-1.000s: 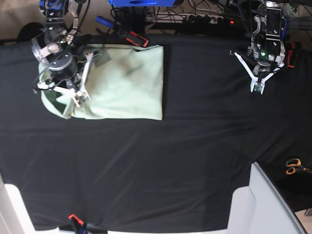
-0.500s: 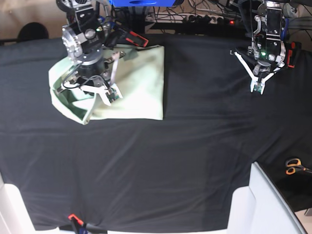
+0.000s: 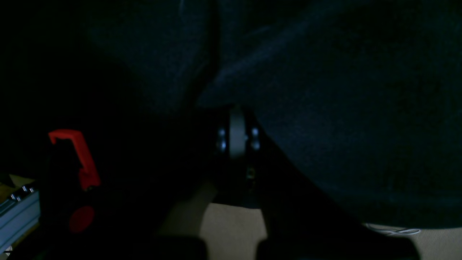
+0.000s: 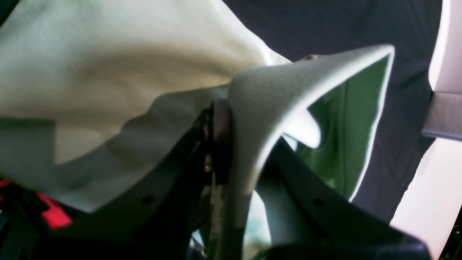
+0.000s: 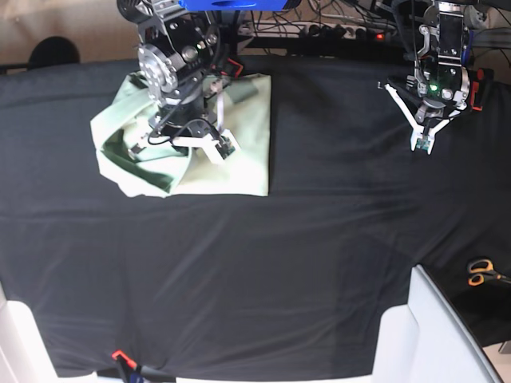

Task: Fold the T-shirt properly
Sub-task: 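Lift the grasped end and fold it over the shirt body with the right gripper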

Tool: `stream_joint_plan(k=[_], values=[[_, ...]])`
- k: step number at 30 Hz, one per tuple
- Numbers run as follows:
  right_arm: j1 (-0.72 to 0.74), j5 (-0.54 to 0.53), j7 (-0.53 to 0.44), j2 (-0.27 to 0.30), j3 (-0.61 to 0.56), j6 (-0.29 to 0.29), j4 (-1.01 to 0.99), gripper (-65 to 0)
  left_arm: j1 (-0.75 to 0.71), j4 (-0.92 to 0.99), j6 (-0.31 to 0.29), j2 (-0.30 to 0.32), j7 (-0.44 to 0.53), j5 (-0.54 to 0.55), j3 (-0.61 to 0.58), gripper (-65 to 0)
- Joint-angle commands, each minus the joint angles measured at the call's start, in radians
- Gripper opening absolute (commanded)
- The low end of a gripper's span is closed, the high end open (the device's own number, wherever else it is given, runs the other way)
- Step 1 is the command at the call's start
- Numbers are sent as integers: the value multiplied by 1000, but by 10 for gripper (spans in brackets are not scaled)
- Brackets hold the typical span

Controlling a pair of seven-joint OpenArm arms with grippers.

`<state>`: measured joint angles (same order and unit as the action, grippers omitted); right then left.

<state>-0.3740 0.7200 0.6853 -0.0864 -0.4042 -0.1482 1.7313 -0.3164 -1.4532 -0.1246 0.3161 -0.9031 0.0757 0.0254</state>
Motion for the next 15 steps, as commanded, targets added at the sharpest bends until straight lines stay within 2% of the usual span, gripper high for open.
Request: stream_joint_plan(k=[1,9,15], values=[[5,16,-17,-11,-15,6,11,-650,-10,12,7,12,-29,-18,3,-650],[56,19,63,-9,-141,6,3,-650,-14,12,7,15,-29,-18,3,-650],[88,19,92,-13,-184,17,-50,-650,-34,12,7,50,-31,-23,3,-650]])
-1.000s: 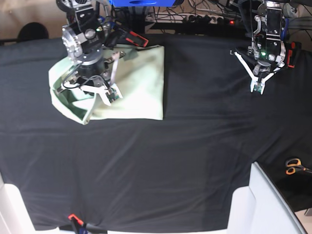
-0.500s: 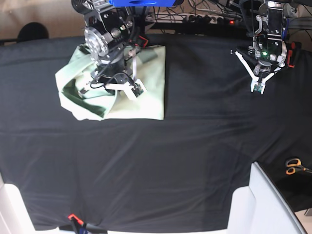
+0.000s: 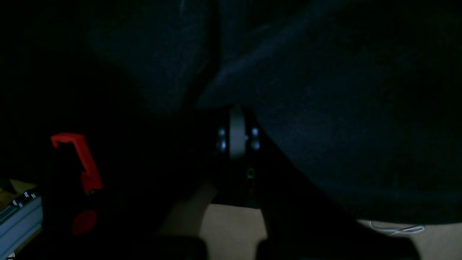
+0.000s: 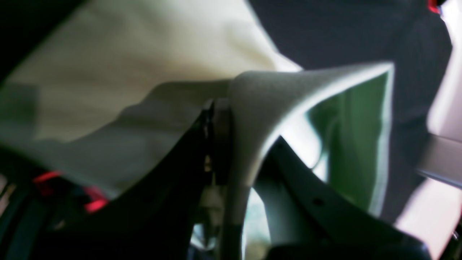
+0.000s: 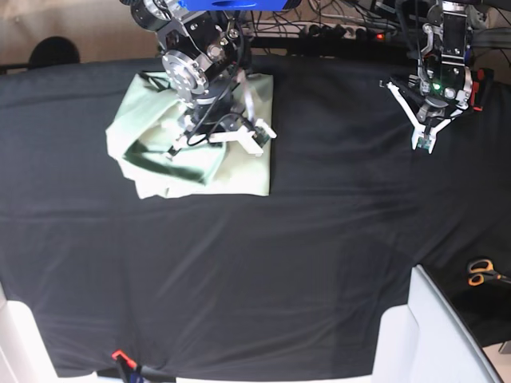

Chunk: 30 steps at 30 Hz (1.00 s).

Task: Fold the T-shirt properly
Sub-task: 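Lift the grasped end and fold it over the shirt body with the right gripper, then lay the folded end down and press it flat with the right gripper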

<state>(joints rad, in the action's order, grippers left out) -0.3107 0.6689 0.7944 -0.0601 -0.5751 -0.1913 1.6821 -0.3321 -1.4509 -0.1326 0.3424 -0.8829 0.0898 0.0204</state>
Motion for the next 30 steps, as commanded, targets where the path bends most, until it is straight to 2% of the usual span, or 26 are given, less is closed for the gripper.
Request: stream_joint_plan(k=[1,4,9,12,28,30], values=[[28,67,-17,-39,-24,91,-17,-650,-28,9,15,30,-51,-48,8,-650],[37,64,-17,-39,-72,169,-47,-650,-40,9,15,34,-51,-109,8,-650],[64,16,-13,-40,-102,181,-79,-650,-72,9,15,27,-51,-282,8,-650],[74,-1,-13,-40,-102,183,-79,-650,-80,9,15,27,-51,-336,8,-650],[133,1,7,-50,-104,186,-79,-650,-80,8,15,24,-51,-341,5,-650],[147,-4,32,-53,-105,214,-79,-650,-78,8,15,24,-51,-341,6,-650]])
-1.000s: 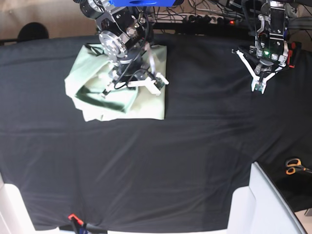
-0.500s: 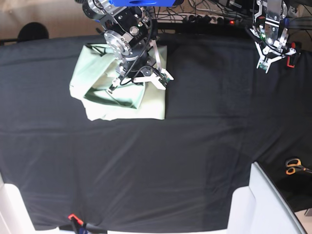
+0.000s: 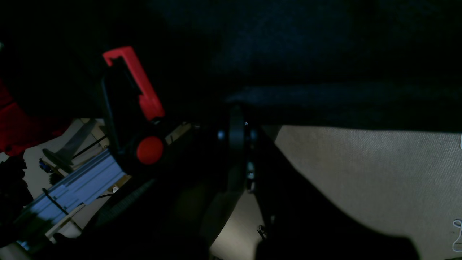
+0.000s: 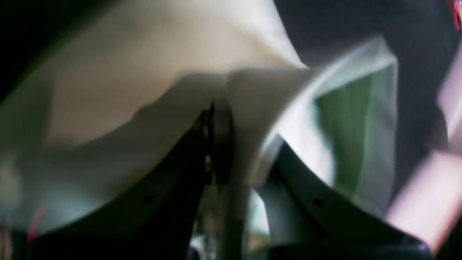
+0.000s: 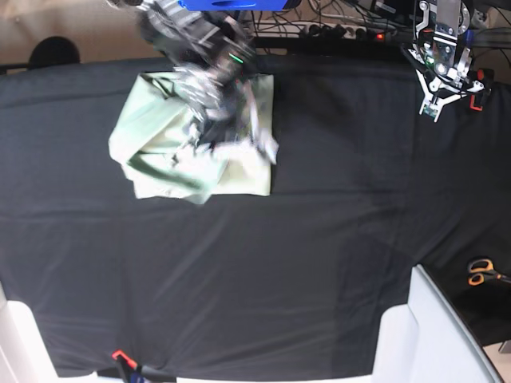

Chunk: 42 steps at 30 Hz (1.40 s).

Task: Fold the T-shirt properly
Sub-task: 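Lay the folded end down and press it flat with the right gripper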

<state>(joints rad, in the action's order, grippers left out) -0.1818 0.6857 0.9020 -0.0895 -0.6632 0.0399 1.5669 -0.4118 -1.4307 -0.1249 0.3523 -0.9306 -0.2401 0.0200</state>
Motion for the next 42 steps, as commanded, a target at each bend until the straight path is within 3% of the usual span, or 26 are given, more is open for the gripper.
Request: stream_joint_plan(k=[1,6,13,23,29,42], values=[[18,-21,-76,-23,-31,-4,36,-650,1,-12,8,14,-3,-11,7,-650],[26,-36,-54,-22,-148,48,34,-650,9,-12,8,11,-5,-11,7,-650],[23,-145,-50,7,-91,91,20,-650,20,-11,8,3,-5,-14,7,-650],[-31,-145,-8,20,-71,96,28,-650,20,-11,8,3,-5,-14,8,-650],[-49,-151,12,12,-79,193,30,-650,20,-9,8,3,-5,-17,8,-650],[-69,-194,6,7,-103,197,30,-650,21,-9,8,3,-5,-11,7,-650]])
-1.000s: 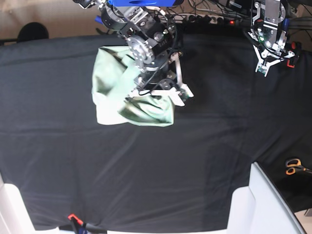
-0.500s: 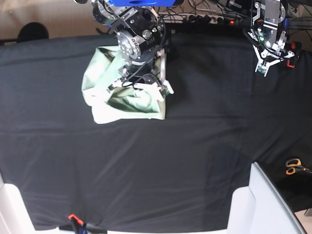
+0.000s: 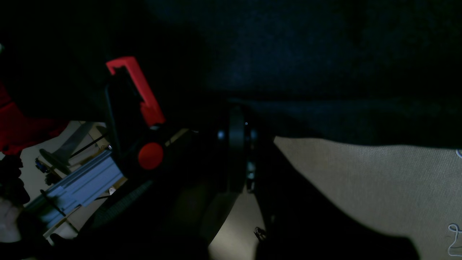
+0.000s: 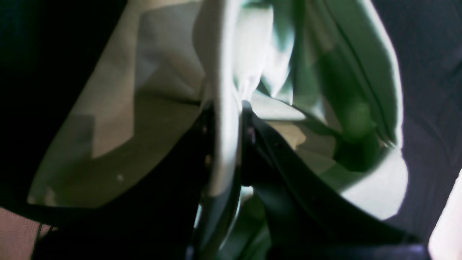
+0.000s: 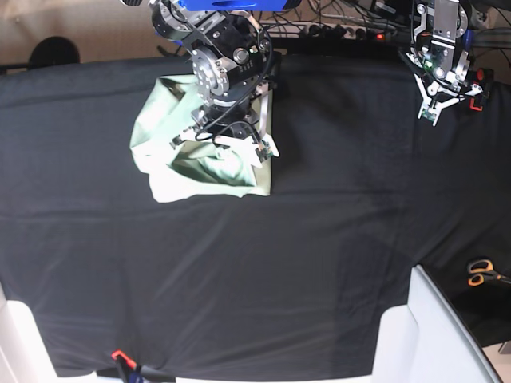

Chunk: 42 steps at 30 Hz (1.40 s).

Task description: Fold the T-shirt properly

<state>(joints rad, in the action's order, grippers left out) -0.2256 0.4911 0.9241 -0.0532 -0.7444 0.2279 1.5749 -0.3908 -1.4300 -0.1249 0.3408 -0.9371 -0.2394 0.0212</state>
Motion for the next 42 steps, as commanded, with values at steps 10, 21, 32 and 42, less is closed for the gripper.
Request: stream_joint_plan(k=[10,21,32,42], values=[[-33,-42,-40,-40,-25,3,103,-353,0,-10,8,14,2,-11,7,-650],[-24,-282,20,-33,-22,-52,273,-102,68,111,8,13,3,-11,-5,-650],[-25,-208,-63,5,159,-48,393,-109,62,18,-147,-55,79,33,-4,-650],[-25,-211,-73,68,523,-54,341,-103,39,-237,-487,-113,-73,498,3,-650]])
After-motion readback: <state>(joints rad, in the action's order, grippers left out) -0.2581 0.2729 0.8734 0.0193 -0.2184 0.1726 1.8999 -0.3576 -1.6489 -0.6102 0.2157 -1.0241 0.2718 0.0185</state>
